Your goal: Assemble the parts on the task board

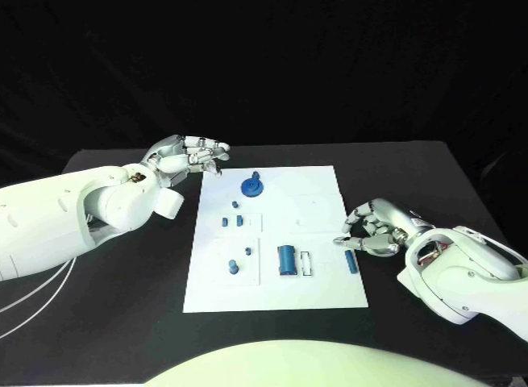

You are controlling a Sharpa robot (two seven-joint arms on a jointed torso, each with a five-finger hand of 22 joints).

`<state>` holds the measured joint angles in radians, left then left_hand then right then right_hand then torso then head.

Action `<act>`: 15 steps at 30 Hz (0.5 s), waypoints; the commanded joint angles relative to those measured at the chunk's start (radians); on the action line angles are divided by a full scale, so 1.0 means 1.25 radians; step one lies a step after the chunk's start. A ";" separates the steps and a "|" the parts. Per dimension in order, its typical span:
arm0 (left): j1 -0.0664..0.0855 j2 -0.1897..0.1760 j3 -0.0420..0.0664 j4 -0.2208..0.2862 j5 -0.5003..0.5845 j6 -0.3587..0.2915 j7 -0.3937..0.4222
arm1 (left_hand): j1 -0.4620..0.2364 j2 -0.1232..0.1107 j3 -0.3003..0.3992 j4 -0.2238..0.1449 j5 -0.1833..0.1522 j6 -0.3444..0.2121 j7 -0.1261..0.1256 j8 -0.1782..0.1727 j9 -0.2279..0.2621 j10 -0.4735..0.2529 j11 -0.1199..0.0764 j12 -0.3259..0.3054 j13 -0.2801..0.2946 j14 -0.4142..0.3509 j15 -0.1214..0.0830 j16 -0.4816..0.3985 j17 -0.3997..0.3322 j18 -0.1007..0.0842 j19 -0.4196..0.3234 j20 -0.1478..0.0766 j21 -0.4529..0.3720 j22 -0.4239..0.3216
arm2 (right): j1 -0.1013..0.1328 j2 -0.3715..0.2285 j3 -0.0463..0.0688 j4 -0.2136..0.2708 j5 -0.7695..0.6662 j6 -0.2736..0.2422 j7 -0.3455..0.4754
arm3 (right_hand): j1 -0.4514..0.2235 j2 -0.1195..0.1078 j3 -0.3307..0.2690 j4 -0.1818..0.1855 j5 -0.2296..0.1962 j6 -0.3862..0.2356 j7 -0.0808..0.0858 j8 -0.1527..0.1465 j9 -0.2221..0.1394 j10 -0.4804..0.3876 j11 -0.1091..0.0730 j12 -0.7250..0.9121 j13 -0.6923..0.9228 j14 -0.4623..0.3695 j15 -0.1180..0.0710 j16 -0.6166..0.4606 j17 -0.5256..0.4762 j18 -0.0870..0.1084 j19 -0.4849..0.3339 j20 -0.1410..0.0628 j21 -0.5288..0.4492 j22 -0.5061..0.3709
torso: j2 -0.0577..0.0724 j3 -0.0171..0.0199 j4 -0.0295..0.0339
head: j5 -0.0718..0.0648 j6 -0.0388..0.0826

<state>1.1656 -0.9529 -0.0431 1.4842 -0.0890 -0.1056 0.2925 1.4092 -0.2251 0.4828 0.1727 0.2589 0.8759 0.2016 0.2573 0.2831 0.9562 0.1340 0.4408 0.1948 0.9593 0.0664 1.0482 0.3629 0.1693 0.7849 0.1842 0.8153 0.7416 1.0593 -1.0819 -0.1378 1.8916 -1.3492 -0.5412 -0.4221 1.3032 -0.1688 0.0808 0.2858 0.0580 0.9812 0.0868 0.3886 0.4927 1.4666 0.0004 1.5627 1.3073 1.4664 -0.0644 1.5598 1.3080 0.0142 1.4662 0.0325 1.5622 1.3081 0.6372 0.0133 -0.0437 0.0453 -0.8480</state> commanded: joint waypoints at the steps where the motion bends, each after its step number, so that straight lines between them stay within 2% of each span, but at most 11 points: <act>1: 0.000 0.002 0.000 0.004 0.004 0.007 0.011 | 0.001 0.009 0.001 0.004 0.002 -0.007 0.000 0.004 -0.001 -0.006 0.002 0.005 -0.001 0.001 0.004 -0.005 0.001 0.010 0.005 -0.003 -0.003 -0.001 | -0.014 -0.026 -0.002 0.003 -0.044 0.010 0.011 | 0.007 -0.001 0.004 0.000 0.003 -0.004 -0.001 -0.004 -0.001 0.079 0.006 -0.002 0.206 0.080 0.004 0.001 0.193 -0.011 0.083 0.008 0.005 0.210 | 0.001 0.0023 0.0006 | -0.008 0.002; 7: 0.000 0.002 0.000 0.005 0.004 0.008 0.010 | 0.001 0.009 0.001 0.004 0.002 -0.007 0.000 0.004 -0.001 -0.006 0.002 0.005 -0.001 0.001 0.004 -0.005 0.001 0.010 0.005 -0.003 -0.003 -0.001 | -0.037 -0.046 -0.003 0.002 -0.086 0.026 -0.014 | 0.011 -0.003 0.004 0.002 0.003 0.009 -0.003 -0.002 0.000 0.080 0.005 -0.001 0.207 0.080 0.004 0.002 0.195 -0.011 0.084 0.009 0.007 0.210 | 0.002 0.0037 0.0004 | -0.011 0.001; 15: 0.000 0.002 -0.001 0.003 0.004 0.009 0.009 | 0.001 0.009 0.001 0.004 0.002 -0.007 0.000 0.004 -0.001 -0.006 0.002 0.005 -0.001 0.001 0.004 -0.005 0.001 0.010 0.005 -0.003 -0.003 -0.001 | -0.058 -0.039 -0.004 -0.006 -0.112 0.044 -0.043 | 0.006 -0.005 0.001 0.005 0.003 0.021 -0.005 0.001 0.000 0.079 0.003 -0.002 0.206 0.080 0.003 0.002 0.196 -0.011 0.084 0.009 0.007 0.210 | 0.002 0.0027 0.0028 | -0.012 -0.002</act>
<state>1.1651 -0.9521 -0.0445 1.4867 -0.0890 -0.1055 0.2930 1.4092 -0.2251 0.4829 0.1727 0.2589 0.8759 0.2016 0.2573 0.2830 0.9562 0.1340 0.4408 0.1948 0.9593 0.0664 1.0482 0.3629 0.1693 0.7848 0.1842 0.8153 0.7417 0.9897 -1.1331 -0.1426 1.8847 -1.4396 -0.5177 -0.4502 1.3085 -0.1741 0.0807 0.2857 0.0580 1.0016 0.0811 0.3887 0.4928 1.4666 0.0003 1.5627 1.3073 1.4664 -0.0644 1.5598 1.3078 0.0142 1.4661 0.0399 1.5674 1.3078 0.6395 0.0171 -0.0412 0.0299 -0.8488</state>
